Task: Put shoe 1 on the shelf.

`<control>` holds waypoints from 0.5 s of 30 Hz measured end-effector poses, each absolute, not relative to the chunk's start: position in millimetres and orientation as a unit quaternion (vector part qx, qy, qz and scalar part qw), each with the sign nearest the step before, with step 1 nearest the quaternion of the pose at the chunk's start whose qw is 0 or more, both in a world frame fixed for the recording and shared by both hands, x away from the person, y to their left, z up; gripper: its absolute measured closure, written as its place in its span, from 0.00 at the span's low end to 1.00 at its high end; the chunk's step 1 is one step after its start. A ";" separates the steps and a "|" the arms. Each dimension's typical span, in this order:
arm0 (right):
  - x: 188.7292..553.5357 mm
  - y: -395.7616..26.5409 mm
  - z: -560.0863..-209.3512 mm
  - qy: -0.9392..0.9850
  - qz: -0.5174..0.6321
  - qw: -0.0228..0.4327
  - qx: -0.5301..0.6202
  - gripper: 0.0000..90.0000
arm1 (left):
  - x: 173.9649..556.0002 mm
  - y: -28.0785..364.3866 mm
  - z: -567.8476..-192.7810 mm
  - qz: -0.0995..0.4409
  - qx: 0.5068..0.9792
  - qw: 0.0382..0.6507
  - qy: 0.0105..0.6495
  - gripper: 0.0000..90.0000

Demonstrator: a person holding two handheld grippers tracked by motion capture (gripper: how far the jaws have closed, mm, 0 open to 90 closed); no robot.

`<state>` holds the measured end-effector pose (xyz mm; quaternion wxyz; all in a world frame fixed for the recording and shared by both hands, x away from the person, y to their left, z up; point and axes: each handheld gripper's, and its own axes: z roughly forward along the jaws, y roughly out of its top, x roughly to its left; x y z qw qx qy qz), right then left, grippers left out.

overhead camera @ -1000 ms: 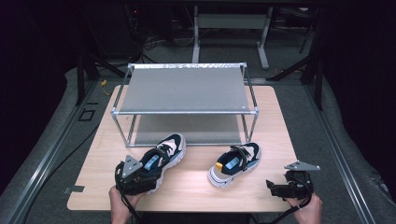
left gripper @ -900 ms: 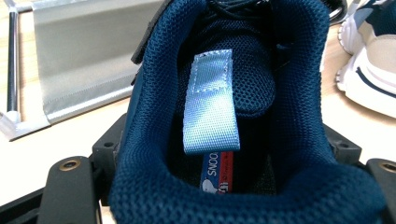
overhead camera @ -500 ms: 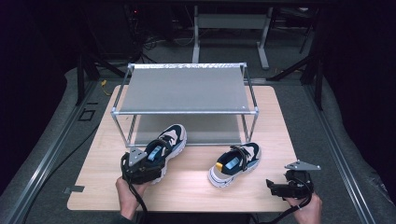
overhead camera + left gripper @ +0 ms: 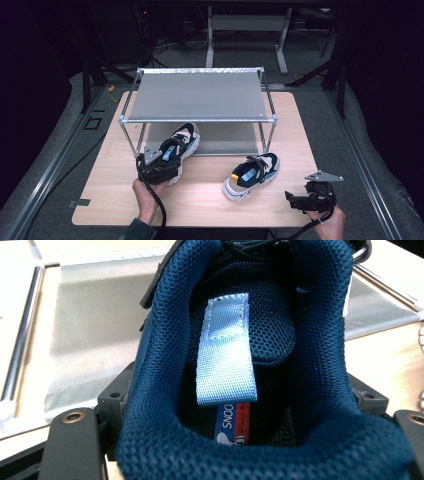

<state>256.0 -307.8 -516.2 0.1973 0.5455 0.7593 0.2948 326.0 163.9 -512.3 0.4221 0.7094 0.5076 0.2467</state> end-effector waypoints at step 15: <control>255.4 -308.2 -514.1 0.756 0.298 0.200 0.547 0.08 | 367.4 147.9 -523.4 0.252 0.689 0.416 0.538 0.27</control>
